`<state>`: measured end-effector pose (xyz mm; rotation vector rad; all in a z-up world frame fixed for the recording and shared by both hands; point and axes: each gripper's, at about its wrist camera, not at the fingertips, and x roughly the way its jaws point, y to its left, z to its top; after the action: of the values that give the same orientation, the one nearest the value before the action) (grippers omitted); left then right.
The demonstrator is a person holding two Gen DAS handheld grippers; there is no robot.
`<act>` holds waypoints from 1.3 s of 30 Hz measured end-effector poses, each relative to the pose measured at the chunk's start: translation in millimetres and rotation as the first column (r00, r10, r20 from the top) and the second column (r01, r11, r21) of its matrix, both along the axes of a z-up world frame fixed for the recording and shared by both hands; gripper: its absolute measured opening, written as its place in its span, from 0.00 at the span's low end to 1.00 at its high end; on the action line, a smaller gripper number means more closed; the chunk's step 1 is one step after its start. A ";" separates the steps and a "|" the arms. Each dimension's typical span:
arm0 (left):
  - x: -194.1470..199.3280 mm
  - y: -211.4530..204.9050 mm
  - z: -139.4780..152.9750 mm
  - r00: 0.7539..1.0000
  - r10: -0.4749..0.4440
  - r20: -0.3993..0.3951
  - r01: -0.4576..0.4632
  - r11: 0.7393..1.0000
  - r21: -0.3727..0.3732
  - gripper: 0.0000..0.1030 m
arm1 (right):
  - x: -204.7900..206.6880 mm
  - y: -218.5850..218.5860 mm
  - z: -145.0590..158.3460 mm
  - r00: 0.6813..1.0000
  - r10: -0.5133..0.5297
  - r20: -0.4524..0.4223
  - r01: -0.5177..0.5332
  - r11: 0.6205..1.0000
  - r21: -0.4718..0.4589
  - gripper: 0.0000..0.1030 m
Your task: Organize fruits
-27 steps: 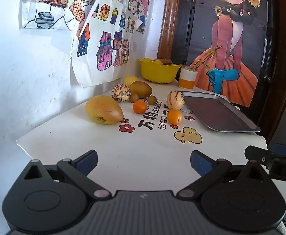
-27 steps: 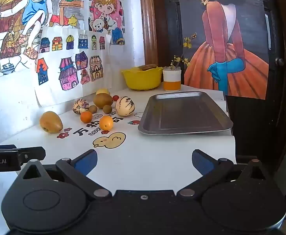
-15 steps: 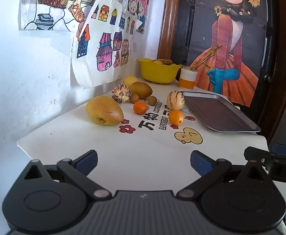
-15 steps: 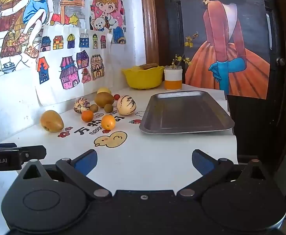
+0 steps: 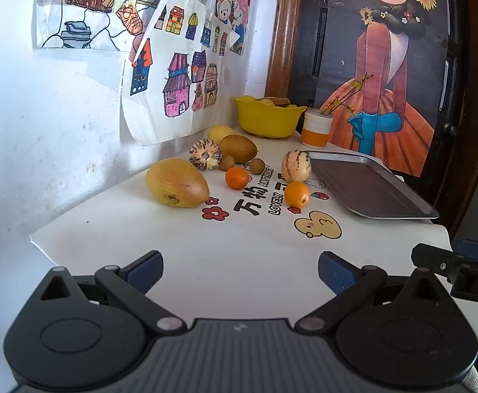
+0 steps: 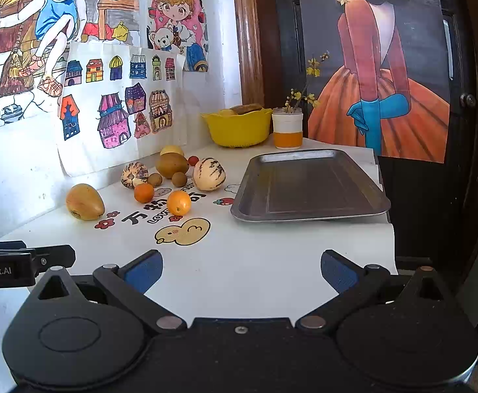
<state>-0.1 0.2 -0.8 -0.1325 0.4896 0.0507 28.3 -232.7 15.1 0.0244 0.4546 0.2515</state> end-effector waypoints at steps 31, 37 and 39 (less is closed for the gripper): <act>0.9 1.3 -3.0 1.000 0.004 -0.014 -0.004 1.000 -0.006 1.00 | 2.5 2.2 -1.7 1.000 0.000 -0.009 0.000 1.000 -0.001 1.00; 0.8 1.2 -3.4 1.000 0.004 -0.014 -0.004 1.000 -0.006 1.00 | 4.9 4.6 4.2 1.000 0.000 -0.012 0.000 1.000 -0.002 1.00; 0.7 1.1 -3.7 1.000 0.005 -0.015 -0.005 1.000 -0.006 1.00 | 5.8 4.8 4.1 1.000 0.000 -0.014 0.000 1.000 -0.002 1.00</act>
<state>0.6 1.3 -4.6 -0.1396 0.5048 0.0549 34.1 -227.9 19.2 0.0239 0.4686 0.2511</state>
